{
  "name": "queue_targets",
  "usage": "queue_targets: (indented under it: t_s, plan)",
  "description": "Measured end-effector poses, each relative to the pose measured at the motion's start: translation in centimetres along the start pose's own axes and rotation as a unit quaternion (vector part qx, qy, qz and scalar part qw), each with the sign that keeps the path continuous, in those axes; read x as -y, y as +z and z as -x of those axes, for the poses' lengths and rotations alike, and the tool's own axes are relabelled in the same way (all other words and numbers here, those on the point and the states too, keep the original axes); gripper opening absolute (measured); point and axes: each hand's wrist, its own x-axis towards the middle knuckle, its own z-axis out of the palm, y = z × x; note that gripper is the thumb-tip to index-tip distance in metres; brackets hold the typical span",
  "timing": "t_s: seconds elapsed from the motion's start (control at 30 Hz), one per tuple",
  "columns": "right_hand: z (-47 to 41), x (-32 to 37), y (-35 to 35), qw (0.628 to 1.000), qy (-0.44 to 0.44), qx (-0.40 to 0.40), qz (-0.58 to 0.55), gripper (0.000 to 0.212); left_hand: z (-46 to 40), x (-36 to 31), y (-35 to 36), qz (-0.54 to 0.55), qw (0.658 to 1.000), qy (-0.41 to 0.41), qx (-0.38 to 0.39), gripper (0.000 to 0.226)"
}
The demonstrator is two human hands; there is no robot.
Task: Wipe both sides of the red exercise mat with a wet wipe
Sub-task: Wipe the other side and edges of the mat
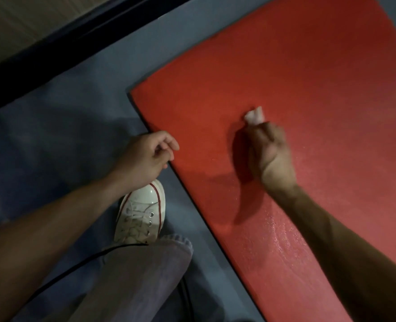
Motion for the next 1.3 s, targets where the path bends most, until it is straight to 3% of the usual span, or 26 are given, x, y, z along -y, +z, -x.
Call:
queue_targets:
  t_s: [0.1, 0.2, 0.23, 0.33, 0.43, 0.63, 0.77, 0.9, 1.03, 1.1, 1.2, 1.3]
  plan:
    - [4.9, 4.4, 2.4, 0.976, -0.152, 0.129, -0.08, 0.043, -0.5, -0.3, 0.2, -0.003, 1.0, 0.002, 0.004, 0.017]
    - [7.0, 3.9, 3.4, 0.921, -0.341, 0.188, -0.001, 0.031, -0.8, -0.2, -0.1, -0.009, 1.0, 0.001, 0.002, 0.024]
    - [5.7, 2.9, 2.8, 0.925, -0.328, 0.189, 0.03, 0.032, -0.8, -0.2, -0.2, -0.007, 1.0, -0.002, 0.0, 0.027]
    - [0.0, -0.7, -0.8, 0.96, -0.244, 0.084, 0.112, 0.05, -0.6, -0.2, -0.5, -0.004, 1.0, -0.018, -0.01, 0.026]
    - [-3.3, -3.5, -4.6, 0.983, -0.134, 0.008, 0.123, 0.051, -0.4, -0.1, -0.8, 0.005, 0.999, -0.037, -0.016, 0.027]
    - [-2.2, -4.4, -3.3, 0.992, -0.1, 0.028, 0.067, 0.058, -0.3, -0.6, -0.7, -0.004, 0.999, -0.04, -0.021, 0.027]
    - [-1.6, -4.8, -1.8, 0.99, -0.094, 0.039, 0.093, 0.062, -0.1, -0.9, -0.5, -0.011, 0.999, -0.032, -0.02, 0.027]
    - [0.1, -2.6, 0.0, 0.982, -0.168, 0.051, 0.066, 0.069, 0.3, -0.8, -0.3, -0.016, 1.0, -0.022, -0.016, 0.027]
    - [3.2, -1.4, 2.0, 0.933, -0.311, 0.1, 0.149, 0.07, 0.7, -0.7, -0.3, -0.018, 1.0, -0.019, -0.014, 0.025]
    - [1.4, -3.2, 0.9, 0.923, -0.329, 0.114, 0.163, 0.065, 0.7, -0.7, -0.3, -0.02, 1.0, -0.012, -0.017, 0.025]
    - [-2.3, -6.4, -2.1, 0.973, -0.196, 0.03, 0.119, 0.057, 0.7, -0.6, -0.4, -0.023, 0.999, -0.014, -0.021, 0.026]
    - [-3.2, -6.9, -2.9, 0.986, -0.088, -0.057, 0.13, 0.05, 0.6, -0.2, -0.5, -0.016, 1.0, -0.014, -0.018, 0.028]
